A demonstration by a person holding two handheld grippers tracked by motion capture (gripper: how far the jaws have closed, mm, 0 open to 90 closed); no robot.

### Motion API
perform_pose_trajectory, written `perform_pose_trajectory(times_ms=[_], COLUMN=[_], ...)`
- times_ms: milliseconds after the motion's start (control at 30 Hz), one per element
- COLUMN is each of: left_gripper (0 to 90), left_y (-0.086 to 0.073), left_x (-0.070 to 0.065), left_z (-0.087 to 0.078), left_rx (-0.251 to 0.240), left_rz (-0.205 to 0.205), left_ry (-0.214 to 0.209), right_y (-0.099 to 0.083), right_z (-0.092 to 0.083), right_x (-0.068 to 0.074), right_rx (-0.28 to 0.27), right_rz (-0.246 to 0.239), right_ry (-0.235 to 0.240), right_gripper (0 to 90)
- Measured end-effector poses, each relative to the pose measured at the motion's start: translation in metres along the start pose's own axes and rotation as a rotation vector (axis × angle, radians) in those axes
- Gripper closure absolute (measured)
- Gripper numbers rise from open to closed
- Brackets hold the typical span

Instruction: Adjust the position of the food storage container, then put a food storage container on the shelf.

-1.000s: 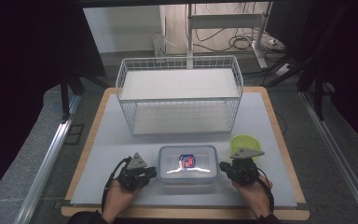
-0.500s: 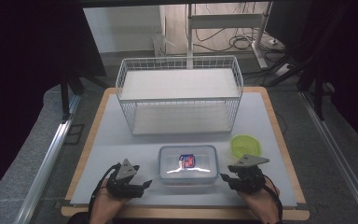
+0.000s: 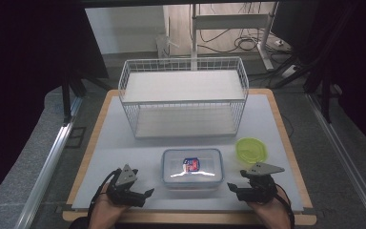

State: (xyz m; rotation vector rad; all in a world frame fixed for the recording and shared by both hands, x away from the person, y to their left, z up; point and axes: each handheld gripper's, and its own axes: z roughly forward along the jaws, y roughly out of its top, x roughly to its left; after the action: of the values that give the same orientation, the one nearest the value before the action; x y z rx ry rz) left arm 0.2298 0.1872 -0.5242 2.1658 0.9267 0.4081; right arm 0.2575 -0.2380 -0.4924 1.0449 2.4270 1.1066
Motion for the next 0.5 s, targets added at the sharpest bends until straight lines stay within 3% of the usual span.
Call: perform_pose_trajectory(times_ms=[267, 500], left_gripper=[6.9, 5.5], left_y=[0.0017, 0.001], left_x=[0.0029, 0.0053], left_z=[-0.002, -0.0036], left_rx=[-0.028, -0.062], left_rz=[-0.033, -0.04], left_ry=[-0.028, -0.016], right_y=[0.0022, 0.0033], right_z=[-0.0027, -0.0039], right_x=[-0.001, -0.002], right_rx=[-0.018, -0.017], right_rz=[0.028, 0.053], right_ry=[0.002, 0.015], right_gripper=[30.2, 30.2])
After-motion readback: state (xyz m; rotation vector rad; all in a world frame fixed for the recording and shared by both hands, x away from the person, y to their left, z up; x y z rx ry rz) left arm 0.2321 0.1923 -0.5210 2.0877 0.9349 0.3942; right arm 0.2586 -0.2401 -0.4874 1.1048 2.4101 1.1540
